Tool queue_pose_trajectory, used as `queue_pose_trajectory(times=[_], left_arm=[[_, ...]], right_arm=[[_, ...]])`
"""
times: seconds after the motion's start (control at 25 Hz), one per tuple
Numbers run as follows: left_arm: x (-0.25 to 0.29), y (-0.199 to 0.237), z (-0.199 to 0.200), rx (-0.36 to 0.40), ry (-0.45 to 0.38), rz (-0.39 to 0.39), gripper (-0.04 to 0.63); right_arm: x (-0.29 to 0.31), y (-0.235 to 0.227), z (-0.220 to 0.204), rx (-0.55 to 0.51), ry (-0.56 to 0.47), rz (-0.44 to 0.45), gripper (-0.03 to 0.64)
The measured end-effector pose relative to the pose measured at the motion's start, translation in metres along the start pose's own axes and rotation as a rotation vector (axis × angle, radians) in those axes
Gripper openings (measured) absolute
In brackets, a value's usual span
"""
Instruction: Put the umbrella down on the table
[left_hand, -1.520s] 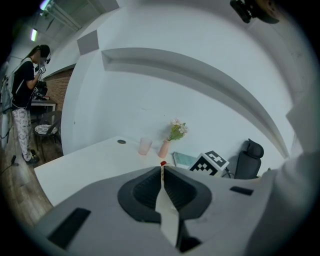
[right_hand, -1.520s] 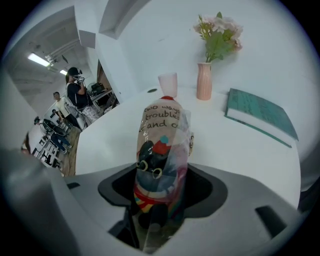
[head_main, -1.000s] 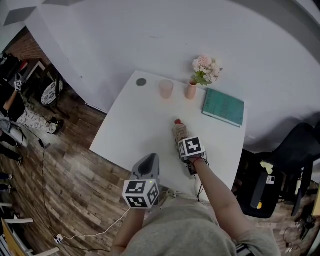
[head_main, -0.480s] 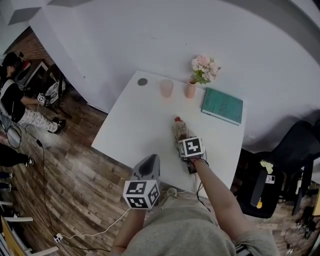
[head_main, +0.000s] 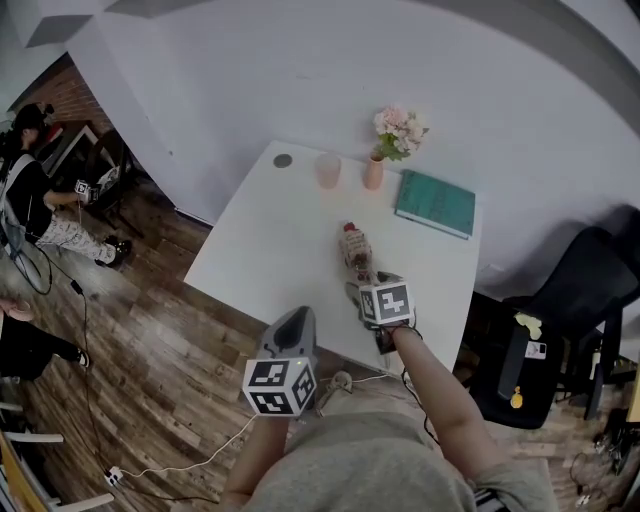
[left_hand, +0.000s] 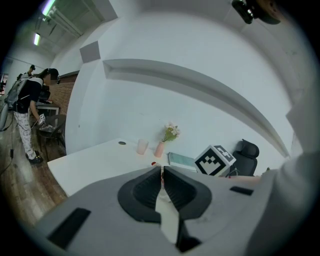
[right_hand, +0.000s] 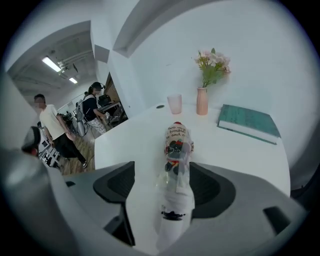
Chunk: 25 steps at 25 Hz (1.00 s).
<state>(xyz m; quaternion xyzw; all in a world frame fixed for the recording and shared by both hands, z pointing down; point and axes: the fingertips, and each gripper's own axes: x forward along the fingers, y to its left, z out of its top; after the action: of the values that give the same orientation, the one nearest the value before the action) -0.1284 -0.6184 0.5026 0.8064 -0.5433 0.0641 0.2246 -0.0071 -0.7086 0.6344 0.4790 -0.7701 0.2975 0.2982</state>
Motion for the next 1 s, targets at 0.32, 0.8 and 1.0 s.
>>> queue_pose_trajectory(times=[0.32, 0.8, 1.0], left_arm=[[-0.039, -0.011, -0.014, 0.005, -0.015, 0.007, 0.018], [-0.102, -0.029, -0.034, 0.016, -0.046, 0.01, 0.018], [-0.128, -0.033, -0.048, 0.018, -0.048, 0.015, 0.018]], right_arm=[[-0.055, 0.037, -0.011, 0.004, -0.102, 0.063, 0.318], [-0.136, 0.088, -0.044, -0.023, -0.223, 0.093, 0.198], [-0.164, 0.103, -0.066, -0.042, -0.259, 0.073, 0.123]])
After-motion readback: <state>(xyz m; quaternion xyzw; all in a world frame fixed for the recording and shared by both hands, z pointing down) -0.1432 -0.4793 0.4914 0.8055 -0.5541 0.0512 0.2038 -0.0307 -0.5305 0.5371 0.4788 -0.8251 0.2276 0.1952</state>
